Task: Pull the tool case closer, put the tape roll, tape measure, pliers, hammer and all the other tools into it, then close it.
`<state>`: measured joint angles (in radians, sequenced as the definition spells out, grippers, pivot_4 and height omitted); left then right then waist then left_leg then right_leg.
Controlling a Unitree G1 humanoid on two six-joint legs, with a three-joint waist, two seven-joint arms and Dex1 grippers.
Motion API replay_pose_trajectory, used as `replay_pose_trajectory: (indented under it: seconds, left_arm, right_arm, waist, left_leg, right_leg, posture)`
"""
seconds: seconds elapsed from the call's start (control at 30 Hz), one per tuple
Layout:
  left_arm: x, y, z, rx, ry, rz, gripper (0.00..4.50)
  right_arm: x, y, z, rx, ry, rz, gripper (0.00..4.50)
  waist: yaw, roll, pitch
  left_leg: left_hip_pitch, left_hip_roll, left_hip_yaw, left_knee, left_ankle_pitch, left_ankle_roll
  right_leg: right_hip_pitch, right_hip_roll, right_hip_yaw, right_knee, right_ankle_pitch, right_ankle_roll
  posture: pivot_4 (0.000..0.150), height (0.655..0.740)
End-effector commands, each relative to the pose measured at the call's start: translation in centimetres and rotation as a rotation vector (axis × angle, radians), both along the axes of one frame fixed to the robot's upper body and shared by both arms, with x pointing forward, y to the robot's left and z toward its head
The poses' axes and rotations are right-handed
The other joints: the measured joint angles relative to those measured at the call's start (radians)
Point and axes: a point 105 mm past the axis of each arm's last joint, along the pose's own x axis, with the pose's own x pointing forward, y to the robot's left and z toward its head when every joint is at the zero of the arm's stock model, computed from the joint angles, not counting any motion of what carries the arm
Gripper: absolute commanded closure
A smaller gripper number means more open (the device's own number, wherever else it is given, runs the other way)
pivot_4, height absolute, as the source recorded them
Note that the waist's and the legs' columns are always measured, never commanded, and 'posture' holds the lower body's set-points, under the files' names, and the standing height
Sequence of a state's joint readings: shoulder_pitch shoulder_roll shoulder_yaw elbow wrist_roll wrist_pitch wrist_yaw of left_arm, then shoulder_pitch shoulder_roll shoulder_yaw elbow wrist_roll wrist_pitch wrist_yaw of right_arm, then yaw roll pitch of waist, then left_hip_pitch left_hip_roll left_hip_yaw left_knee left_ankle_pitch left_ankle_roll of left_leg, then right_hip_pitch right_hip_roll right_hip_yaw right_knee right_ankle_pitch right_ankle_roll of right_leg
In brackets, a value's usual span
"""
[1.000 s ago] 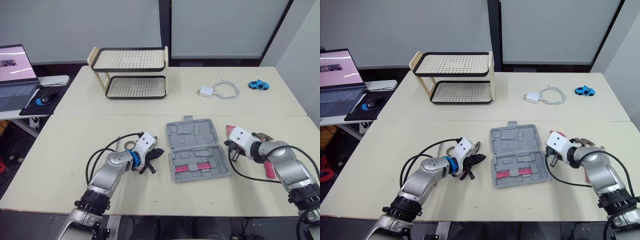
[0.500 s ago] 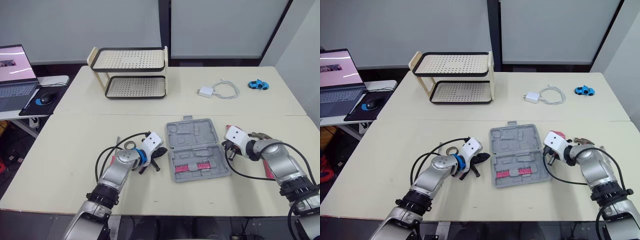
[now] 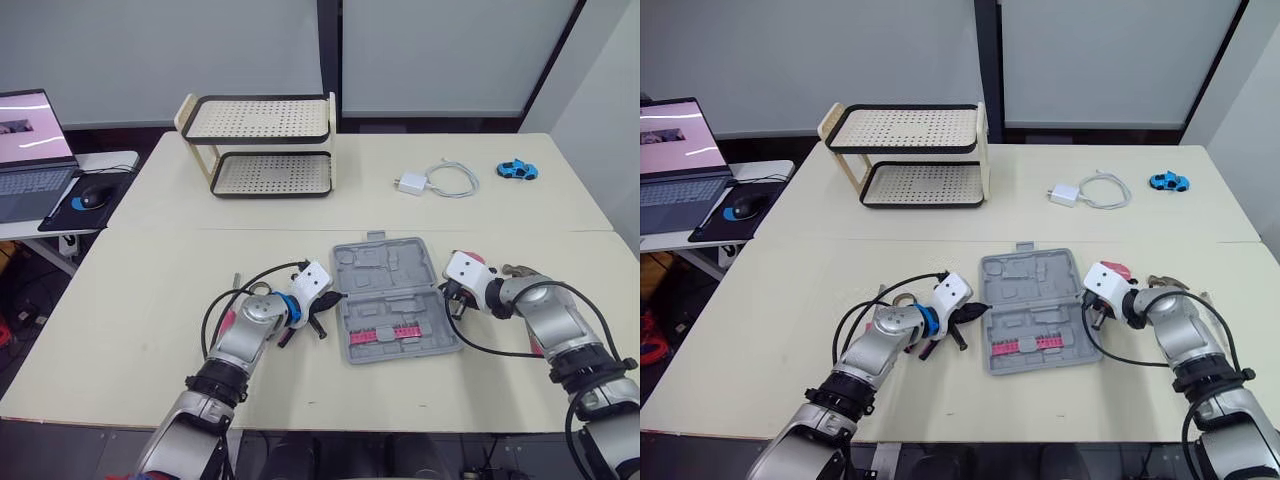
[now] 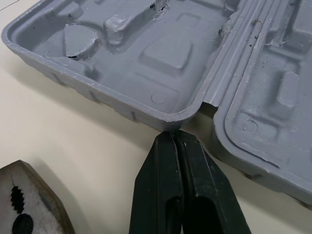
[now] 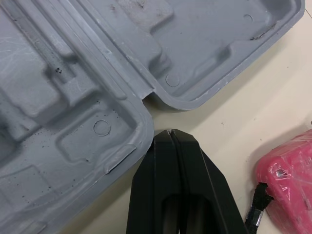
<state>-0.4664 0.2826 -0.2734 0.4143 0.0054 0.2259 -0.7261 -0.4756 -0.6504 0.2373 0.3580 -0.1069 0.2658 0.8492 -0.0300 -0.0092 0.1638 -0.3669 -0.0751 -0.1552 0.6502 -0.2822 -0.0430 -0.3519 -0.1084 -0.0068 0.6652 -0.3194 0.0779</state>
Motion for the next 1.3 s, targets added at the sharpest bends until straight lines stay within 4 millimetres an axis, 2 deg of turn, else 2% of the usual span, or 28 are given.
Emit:
replay_pose_trajectory:
  seconds: [0.03,0.2,0.4,0.77,1.03,1.3]
  left_arm:
    - [-0.1,-1.2,0.3,-0.003,-0.015,-0.047,4.47]
    - [-0.3,-1.7,0.3,-0.014,-0.009,-0.071,4.47]
    - [-1.3,-2.4,0.7,-0.034,0.005,-0.130,4.47]
    - [-4.0,-3.4,1.1,-0.045,0.053,-0.218,4.47]
    - [-5.8,-3.3,0.9,-0.040,0.104,-0.238,4.47]
    - [-6.8,-2.2,0.9,-0.016,0.132,-0.235,4.47]
  right_arm:
    - [0.3,1.2,0.8,0.013,-0.033,0.063,4.50]
    - [0.1,1.5,0.8,0.020,-0.024,0.081,4.50]
    - [-1.0,1.8,0.8,0.037,-0.007,0.102,4.50]
    - [-4.4,1.1,0.9,0.066,0.019,0.053,4.50]
    - [-7.3,1.1,1.0,0.101,0.068,0.000,4.50]
    - [-8.7,1.8,0.9,0.120,0.095,-0.008,4.50]
  waist:
    - [0.000,0.000,0.000]
    - [0.000,0.000,0.000]
    - [0.000,0.000,0.000]
    - [0.003,0.000,0.000]
    - [0.002,0.000,0.000]
    - [0.003,0.000,0.000]
  left_leg:
    - [0.000,0.000,0.000,0.000,0.000,0.000]
    - [0.000,0.000,0.000,0.000,0.000,0.000]
    - [0.000,0.000,-0.001,0.000,0.000,0.000]
    - [-0.001,0.000,-0.002,0.001,0.000,0.000]
    - [-0.002,0.000,-0.003,0.000,0.000,0.000]
    - [-0.002,0.000,-0.003,0.000,0.000,0.000]
  right_leg:
    - [0.000,0.000,0.000,0.000,0.000,0.000]
    - [0.000,0.000,0.000,0.000,0.000,0.000]
    - [0.000,0.000,0.000,0.000,0.000,0.000]
    - [0.000,0.000,-0.001,0.000,0.000,0.000]
    - [0.000,0.000,-0.001,0.000,0.000,0.000]
    - [0.000,0.000,-0.001,0.000,0.000,0.000]
  posture:
    - [0.150,0.7400]
    - [0.150,0.7400]
    - [0.150,0.7400]
    - [0.150,0.7400]
    - [0.150,0.7400]
    - [0.150,0.7400]
